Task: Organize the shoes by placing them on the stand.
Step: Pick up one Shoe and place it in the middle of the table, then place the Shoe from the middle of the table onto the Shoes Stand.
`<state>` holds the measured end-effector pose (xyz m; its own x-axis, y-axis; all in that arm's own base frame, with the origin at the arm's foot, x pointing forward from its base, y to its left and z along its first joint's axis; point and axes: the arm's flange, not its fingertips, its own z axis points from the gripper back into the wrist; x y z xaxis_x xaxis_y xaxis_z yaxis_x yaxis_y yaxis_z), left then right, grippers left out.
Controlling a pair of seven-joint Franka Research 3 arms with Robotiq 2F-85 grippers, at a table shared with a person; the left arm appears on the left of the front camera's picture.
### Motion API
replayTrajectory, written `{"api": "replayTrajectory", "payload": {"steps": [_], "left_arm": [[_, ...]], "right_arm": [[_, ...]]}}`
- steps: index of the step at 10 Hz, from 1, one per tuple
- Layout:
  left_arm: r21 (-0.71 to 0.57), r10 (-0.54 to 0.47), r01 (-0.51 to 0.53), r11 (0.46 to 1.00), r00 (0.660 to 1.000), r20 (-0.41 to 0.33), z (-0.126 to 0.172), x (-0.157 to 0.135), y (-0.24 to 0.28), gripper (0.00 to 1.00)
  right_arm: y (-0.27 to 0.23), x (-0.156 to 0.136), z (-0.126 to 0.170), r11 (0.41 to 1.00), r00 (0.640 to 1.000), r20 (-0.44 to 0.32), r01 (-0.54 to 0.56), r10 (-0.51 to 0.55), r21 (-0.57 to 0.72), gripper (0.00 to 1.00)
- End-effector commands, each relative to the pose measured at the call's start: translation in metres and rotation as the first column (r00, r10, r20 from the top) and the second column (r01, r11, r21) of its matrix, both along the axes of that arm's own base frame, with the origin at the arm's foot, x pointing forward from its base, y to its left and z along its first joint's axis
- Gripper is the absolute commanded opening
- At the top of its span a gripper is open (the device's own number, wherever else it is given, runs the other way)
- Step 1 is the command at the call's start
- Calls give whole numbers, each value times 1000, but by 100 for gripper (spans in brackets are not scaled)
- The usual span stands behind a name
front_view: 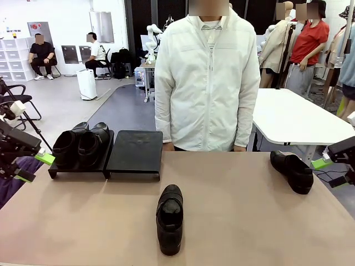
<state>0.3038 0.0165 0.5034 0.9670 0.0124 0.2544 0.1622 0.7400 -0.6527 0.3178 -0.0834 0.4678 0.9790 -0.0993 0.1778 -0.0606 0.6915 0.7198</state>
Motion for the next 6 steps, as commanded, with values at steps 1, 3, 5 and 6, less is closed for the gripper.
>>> {"api": "replayTrajectory", "payload": {"steps": [1, 3, 5, 6], "left_arm": [[3, -5, 5, 1000, 1000, -6, 2, -2, 2, 100], [0, 0, 0, 1000, 1000, 0, 0, 0, 0, 100], [43, 133, -128, 991, 980, -145, 20, 28, -65, 100], [138, 173, -145, 980, 961, -216, 33, 60, -140, 100]], "right_arm": [[1, -1, 3, 1000, 1000, -3, 9, -9, 16, 100], [1, -1, 3, 1000, 1000, -3, 9, -9, 16, 100], [1, -1, 3, 1000, 1000, -3, 9, -9, 16, 100], [1, -1, 3, 1000, 1000, -3, 9, -9, 16, 100]]}}
